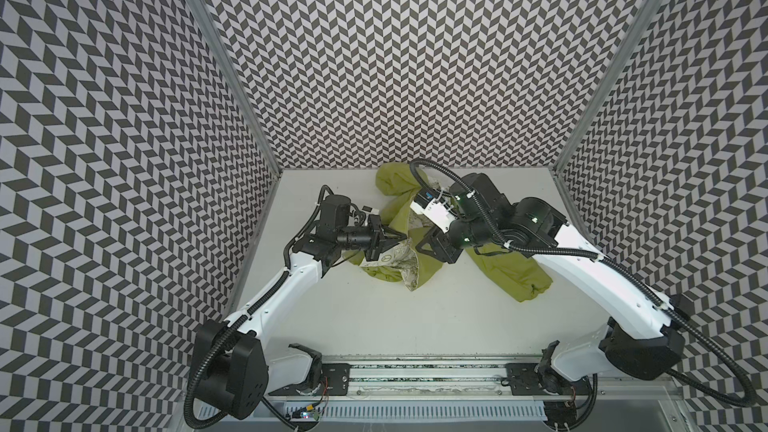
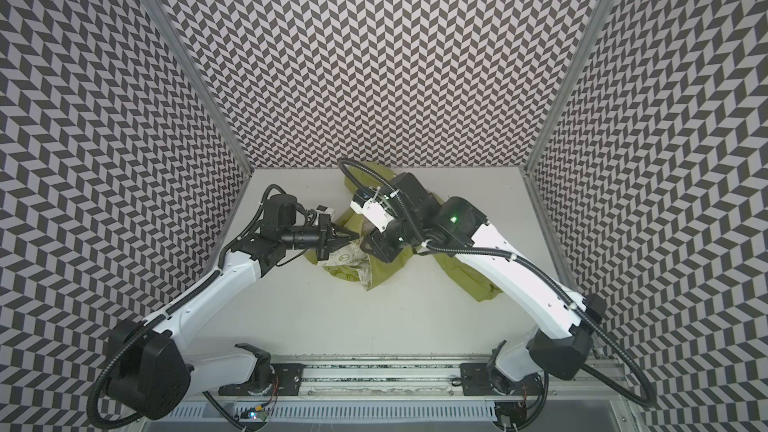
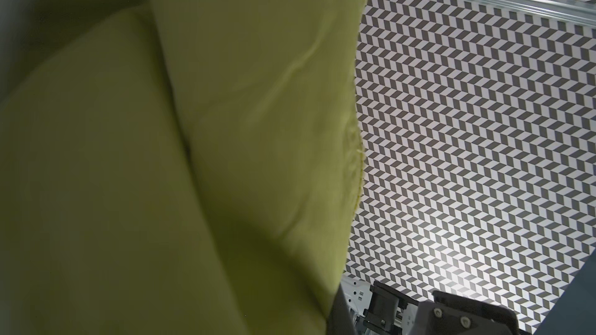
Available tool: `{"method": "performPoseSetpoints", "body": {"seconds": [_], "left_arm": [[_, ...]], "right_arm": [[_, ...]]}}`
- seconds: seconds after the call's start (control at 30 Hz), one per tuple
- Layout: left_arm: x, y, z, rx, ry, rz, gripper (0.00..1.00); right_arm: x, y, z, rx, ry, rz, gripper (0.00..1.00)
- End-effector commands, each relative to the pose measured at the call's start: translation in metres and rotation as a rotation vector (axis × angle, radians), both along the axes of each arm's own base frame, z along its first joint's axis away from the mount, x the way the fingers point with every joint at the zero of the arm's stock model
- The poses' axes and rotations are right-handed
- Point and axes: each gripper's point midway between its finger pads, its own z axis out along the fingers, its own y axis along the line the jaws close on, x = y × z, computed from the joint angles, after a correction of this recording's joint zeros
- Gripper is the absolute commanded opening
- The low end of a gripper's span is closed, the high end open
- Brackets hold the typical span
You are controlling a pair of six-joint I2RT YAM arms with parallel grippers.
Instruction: Zip up the jacket
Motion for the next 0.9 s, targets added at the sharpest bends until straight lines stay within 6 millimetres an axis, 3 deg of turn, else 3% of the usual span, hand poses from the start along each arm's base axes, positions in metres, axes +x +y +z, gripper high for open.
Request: {"method": "performPoseSetpoints", "body": {"seconds": [0.0,0.1,0.37,0.53,0.87], "left_arm": [[-0.012,0.003,0.013,0.005,-0.021,-0.039,0.0],[-0.013,0.003,0.015,0.003,-0.018,-0.042,0.0],[-0.014,0.002,0.021,-0.009,-0.023,-0.055,0.0],[-0.014,0.001,0.023,-0.015,-0.027,-0.06,0.0],[-0.015,0.0,0.026,-0.027,-0.034,-0.071,0.0]], "right_arm": [[-0.006,0.007,-0.011,-0.091,-0.043,0.057,0.43],[-0.009,0.016,-0.02,-0.141,-0.082,0.064,0.48],[0.001,0.025,-0.032,-0.217,-0.168,0.023,0.49],[0.006,0.029,-0.048,-0.314,-0.235,-0.014,0.45],[0.016,0.036,-0.046,-0.316,-0.332,-0.07,0.42]]}}
